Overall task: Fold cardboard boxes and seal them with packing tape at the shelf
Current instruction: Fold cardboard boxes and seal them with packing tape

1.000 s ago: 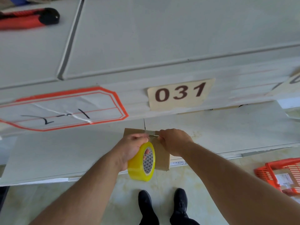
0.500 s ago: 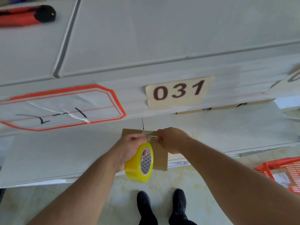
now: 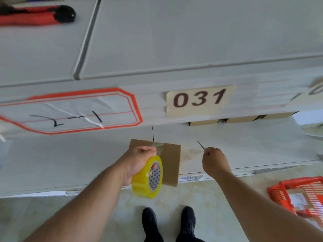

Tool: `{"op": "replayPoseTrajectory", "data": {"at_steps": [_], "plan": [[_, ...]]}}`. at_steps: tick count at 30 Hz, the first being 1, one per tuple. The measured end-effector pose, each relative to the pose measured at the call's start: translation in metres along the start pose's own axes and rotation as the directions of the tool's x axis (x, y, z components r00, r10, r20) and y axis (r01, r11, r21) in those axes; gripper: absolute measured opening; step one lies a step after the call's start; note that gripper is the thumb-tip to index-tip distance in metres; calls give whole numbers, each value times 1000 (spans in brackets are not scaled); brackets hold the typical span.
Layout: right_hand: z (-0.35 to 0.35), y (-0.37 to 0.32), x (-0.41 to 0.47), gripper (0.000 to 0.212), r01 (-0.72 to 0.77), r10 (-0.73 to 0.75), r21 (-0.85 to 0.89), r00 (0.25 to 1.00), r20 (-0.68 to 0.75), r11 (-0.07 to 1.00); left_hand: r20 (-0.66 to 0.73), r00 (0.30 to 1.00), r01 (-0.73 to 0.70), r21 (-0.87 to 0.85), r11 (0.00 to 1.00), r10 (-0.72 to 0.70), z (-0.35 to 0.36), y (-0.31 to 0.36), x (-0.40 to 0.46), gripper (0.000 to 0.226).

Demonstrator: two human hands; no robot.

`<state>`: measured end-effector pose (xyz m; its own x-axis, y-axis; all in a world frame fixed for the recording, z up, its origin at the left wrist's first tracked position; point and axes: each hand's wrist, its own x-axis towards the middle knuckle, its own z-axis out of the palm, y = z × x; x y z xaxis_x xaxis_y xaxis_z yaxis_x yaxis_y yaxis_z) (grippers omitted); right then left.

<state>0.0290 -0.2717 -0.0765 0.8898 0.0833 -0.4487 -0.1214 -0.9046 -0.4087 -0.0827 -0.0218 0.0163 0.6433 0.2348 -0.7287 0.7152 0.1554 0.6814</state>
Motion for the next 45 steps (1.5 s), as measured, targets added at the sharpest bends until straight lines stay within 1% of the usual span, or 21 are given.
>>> {"op": "replayPoseTrajectory", "data": {"at_steps": [2, 3, 9, 11, 13, 14, 15, 17, 18, 20, 23, 26, 27, 30, 34, 39, 41, 42, 43, 44, 45], "plan": [[9, 19, 16, 29, -26, 36, -129, 996, 76, 991, -7, 1000, -2, -13, 1000, 2, 2, 0, 0, 17], [15, 23, 23, 27, -26, 38, -143, 996, 81, 989, -10, 1000, -2, -20, 1000, 2, 3, 0, 0, 16], [21, 28, 35, 35, -64, 73, -108, 995, 73, 992, -32, 999, 4, -7, 1000, -4, 9, -1, 1, 14], [8, 11, 27, 37, 20, -21, -68, 999, -24, 998, -36, 999, -1, -6, 1000, 1, 11, -2, 1, 13], [-5, -24, 16, 38, 211, -194, 112, 970, -150, 971, -32, 999, -4, -7, 1000, 3, 10, -3, -1, 14], [-9, -45, 11, 38, 315, -287, 206, 945, -155, 926, -32, 999, -3, -15, 1000, 2, 9, -3, -1, 15], [-10, -67, 8, 38, 381, -372, 266, 924, -87, 885, -35, 999, 0, -26, 1000, -1, 9, -4, -2, 15], [1, -99, 8, 44, 372, -430, 287, 886, 174, 883, -28, 1000, 5, -36, 999, -6, 9, -4, -4, 17], [10, -107, 9, 46, 347, -413, 255, 867, 279, 902, -18, 1000, 8, -35, 999, -9, 9, -5, -5, 19], [28, -114, 13, 45, 362, -384, 129, 855, 347, 923, 3, 1000, 12, -29, 1000, -12, 9, -4, -8, 20], [37, -111, 18, 35, 433, -400, -53, 868, 294, 900, 6, 1000, -8, -4, 1000, 8, 7, -3, -9, 17], [43, -104, 22, 26, 435, -384, -195, 888, 254, 879, -17, 996, -88, 20, 996, 89, 6, -3, -8, 15], [44, -102, 23, 29, 424, -374, -203, 895, 242, 883, -30, 993, -111, 37, 993, 112, 6, -4, -9, 15], [46, -99, 28, 54, 399, -355, -142, 898, 259, 906, -79, 988, -124, 73, 990, 130, 0, -15, -21, 16], [45, -100, 24, 73, 452, -392, -257, 885, 252, 854, -160, 982, -119, -134, 984, 97, -10, -36, -35, 19], [38, -109, 20, 71, 466, -395, -367, 883, 255, 805, -203, 973, -152, -210, 966, 109, -16, -40, -41, 19], [37, -105, 3, 60, 461, -446, -312, 887, 124, 831, -231, 956, -225, -185, 957, 180, -17, -34, -48, 21], [37, -99, -13, 55, 484, -500, -289, 866, 22, 826, -258, 940, -268, -161, 950, 222, -18, -30, -51, 23], [40, -90, -33, 51, 538, -574, -293, 817, -50, 791, -291, 920, -313, -143, 939, 262, -19, -28, -53, 25], [46, -80, -55, 50, 619, -662, -310, 749, -45, 722, -328, 896, -357, -134, 925, 298, -20, -26, -57, 27], [54, -69, -73, 52, 703, -739, -330, 673, 25, 630, -359, 872, -397, -120, 910, 333, -21, -25, -61, 28]]}}
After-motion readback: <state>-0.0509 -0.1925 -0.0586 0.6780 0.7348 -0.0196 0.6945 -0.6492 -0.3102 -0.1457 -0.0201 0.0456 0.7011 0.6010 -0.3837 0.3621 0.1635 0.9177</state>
